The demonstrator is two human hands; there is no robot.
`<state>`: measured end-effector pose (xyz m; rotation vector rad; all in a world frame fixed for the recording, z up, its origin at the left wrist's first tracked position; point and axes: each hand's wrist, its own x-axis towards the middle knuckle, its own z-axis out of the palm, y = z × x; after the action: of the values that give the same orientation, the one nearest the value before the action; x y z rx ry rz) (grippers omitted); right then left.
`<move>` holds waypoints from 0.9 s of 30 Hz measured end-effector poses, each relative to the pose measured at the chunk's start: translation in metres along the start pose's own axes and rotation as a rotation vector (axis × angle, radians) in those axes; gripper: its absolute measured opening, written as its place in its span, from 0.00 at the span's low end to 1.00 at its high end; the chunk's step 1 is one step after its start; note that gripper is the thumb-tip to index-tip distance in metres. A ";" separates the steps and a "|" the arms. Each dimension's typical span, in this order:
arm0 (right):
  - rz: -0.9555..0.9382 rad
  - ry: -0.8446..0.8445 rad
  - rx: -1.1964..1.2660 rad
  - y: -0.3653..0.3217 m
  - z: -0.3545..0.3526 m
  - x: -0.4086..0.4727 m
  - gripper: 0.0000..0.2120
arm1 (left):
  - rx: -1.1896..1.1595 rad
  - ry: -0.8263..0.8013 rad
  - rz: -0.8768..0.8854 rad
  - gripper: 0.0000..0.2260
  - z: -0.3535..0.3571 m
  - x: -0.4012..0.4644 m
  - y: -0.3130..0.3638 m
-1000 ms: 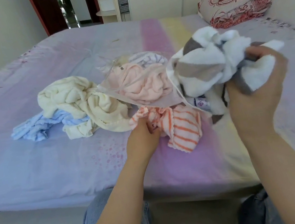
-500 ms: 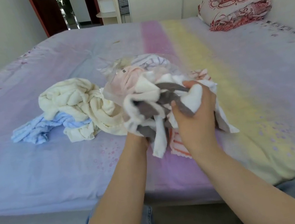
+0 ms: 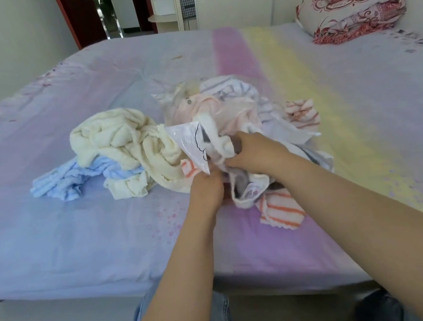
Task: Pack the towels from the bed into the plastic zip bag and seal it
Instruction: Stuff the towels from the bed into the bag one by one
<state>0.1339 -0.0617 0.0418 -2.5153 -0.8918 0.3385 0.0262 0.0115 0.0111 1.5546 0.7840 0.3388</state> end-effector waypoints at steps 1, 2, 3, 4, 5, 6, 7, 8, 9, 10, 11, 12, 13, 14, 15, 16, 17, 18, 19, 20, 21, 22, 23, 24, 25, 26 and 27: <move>0.078 -0.048 -0.208 0.003 -0.003 0.013 0.25 | -0.085 -0.024 -0.002 0.17 -0.001 -0.004 0.000; 0.150 -0.091 -0.392 0.006 -0.005 0.024 0.26 | -0.131 -0.038 -0.003 0.17 0.000 -0.005 -0.004; 0.208 -0.134 -0.520 0.005 -0.005 0.034 0.27 | -0.138 -0.042 -0.015 0.17 0.001 -0.009 -0.005; 0.237 -0.147 -0.551 0.002 -0.003 0.042 0.27 | -0.130 -0.047 -0.014 0.17 0.004 -0.011 -0.007; 0.238 -0.122 -0.494 -0.001 0.000 0.050 0.25 | -0.126 -0.057 -0.013 0.17 0.007 -0.013 -0.008; 0.240 -0.058 -0.362 -0.002 0.002 0.056 0.24 | -0.114 -0.059 -0.014 0.18 0.009 -0.014 -0.008; 0.253 0.054 -0.158 -0.001 0.004 0.061 0.24 | -0.109 -0.069 -0.027 0.18 0.011 -0.015 -0.007; 0.278 0.181 0.110 0.001 0.007 0.064 0.26 | -0.114 -0.074 -0.042 0.17 0.011 -0.015 -0.007; 0.314 0.259 0.336 0.003 0.013 0.062 0.32 | -0.120 -0.092 -0.067 0.17 0.010 -0.013 -0.009; 0.312 0.256 0.430 0.007 0.020 0.056 0.39 | -0.120 -0.110 -0.086 0.17 0.008 -0.013 -0.010; 0.256 0.164 0.399 0.009 0.027 0.047 0.44 | -0.102 -0.121 -0.101 0.17 0.006 -0.014 -0.010; 0.186 0.041 0.258 0.008 0.031 0.035 0.44 | -0.060 -0.109 -0.094 0.17 0.004 -0.015 -0.012; 0.114 -0.036 0.109 0.011 0.036 0.025 0.41 | 0.001 -0.056 -0.060 0.15 0.002 -0.015 -0.014; 0.057 -0.045 -0.009 0.015 0.036 0.013 0.36 | 0.073 0.049 0.006 0.13 0.001 -0.014 -0.017; 0.017 0.005 -0.052 0.021 0.033 -0.003 0.31 | 0.136 0.197 0.093 0.11 -0.002 -0.015 -0.021; -0.024 0.131 -0.032 0.026 0.028 -0.019 0.24 | 0.179 0.360 0.202 0.12 -0.005 -0.017 -0.022; -0.071 0.303 0.021 0.032 0.024 -0.035 0.17 | 0.217 0.510 0.350 0.14 -0.008 -0.018 -0.019; -0.107 0.492 0.046 0.041 0.022 -0.050 0.12 | 0.294 0.628 0.525 0.17 -0.010 -0.018 -0.016; -0.119 0.675 0.055 0.048 0.019 -0.063 0.09 | 0.421 0.710 0.692 0.21 -0.011 -0.016 -0.013; -0.087 0.806 0.039 0.061 0.018 -0.071 0.10 | 0.582 0.752 0.827 0.23 -0.013 -0.012 -0.007; 0.004 0.850 0.018 0.076 0.019 -0.075 0.17 | 0.758 0.763 0.916 0.24 -0.015 -0.004 -0.001; 0.138 0.781 0.012 0.092 0.019 -0.077 0.26 | 0.911 0.744 0.971 0.24 -0.018 0.005 0.007; 0.278 0.643 0.031 0.109 0.020 -0.078 0.33 | 1.019 0.697 0.998 0.23 -0.020 0.012 0.016; 0.394 0.486 0.051 0.123 0.021 -0.079 0.34 | 1.103 0.645 1.001 0.21 -0.021 0.019 0.023; 0.460 0.352 0.053 0.133 0.023 -0.079 0.29 | 1.175 0.595 0.994 0.18 -0.022 0.026 0.029; 0.464 0.284 0.036 0.139 0.024 -0.079 0.20 | 1.256 0.541 0.977 0.13 -0.023 0.031 0.035; 0.436 0.290 0.020 0.139 0.023 -0.080 0.12 | 1.334 0.485 0.949 0.11 -0.025 0.034 0.041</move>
<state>0.1387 -0.2014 -0.0401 -2.6341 -0.2254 0.1077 0.0468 0.0542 0.0466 3.1697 0.5558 1.0413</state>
